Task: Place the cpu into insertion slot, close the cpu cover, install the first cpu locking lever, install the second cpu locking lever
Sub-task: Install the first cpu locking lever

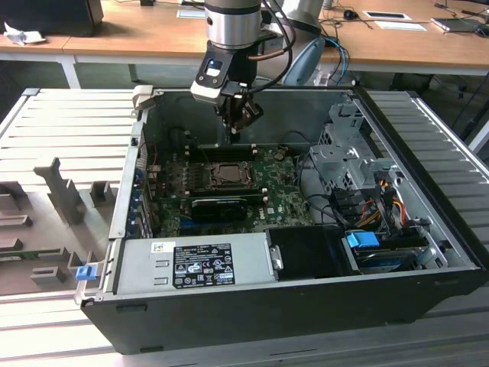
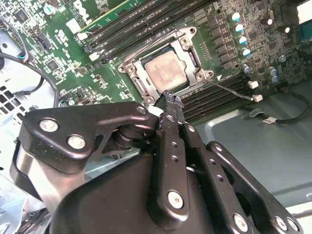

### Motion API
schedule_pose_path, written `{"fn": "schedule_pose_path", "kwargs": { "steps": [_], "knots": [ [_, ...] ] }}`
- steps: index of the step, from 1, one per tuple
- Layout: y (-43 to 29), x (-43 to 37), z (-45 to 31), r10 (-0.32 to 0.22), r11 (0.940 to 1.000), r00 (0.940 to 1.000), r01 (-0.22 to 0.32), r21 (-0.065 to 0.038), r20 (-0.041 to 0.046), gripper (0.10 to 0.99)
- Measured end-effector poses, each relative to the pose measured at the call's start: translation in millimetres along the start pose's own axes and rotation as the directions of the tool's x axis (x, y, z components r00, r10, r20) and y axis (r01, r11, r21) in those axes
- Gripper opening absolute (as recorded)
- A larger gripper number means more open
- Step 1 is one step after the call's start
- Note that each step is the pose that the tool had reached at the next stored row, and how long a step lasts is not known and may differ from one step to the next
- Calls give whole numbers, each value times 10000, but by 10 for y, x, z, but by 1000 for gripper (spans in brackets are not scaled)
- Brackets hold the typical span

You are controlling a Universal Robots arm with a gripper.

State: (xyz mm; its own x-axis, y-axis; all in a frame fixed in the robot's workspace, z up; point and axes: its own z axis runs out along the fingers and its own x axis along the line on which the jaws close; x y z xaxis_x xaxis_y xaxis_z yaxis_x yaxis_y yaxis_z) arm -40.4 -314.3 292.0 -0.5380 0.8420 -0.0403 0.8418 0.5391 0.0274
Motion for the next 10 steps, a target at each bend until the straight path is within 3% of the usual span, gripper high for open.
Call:
{"fn": "schedule_pose_path", "kwargs": {
  "steps": [10],
  "knots": [
    [0,0,0,-1001,9950,9950,1001,-42,-26,106]
  ]
}}
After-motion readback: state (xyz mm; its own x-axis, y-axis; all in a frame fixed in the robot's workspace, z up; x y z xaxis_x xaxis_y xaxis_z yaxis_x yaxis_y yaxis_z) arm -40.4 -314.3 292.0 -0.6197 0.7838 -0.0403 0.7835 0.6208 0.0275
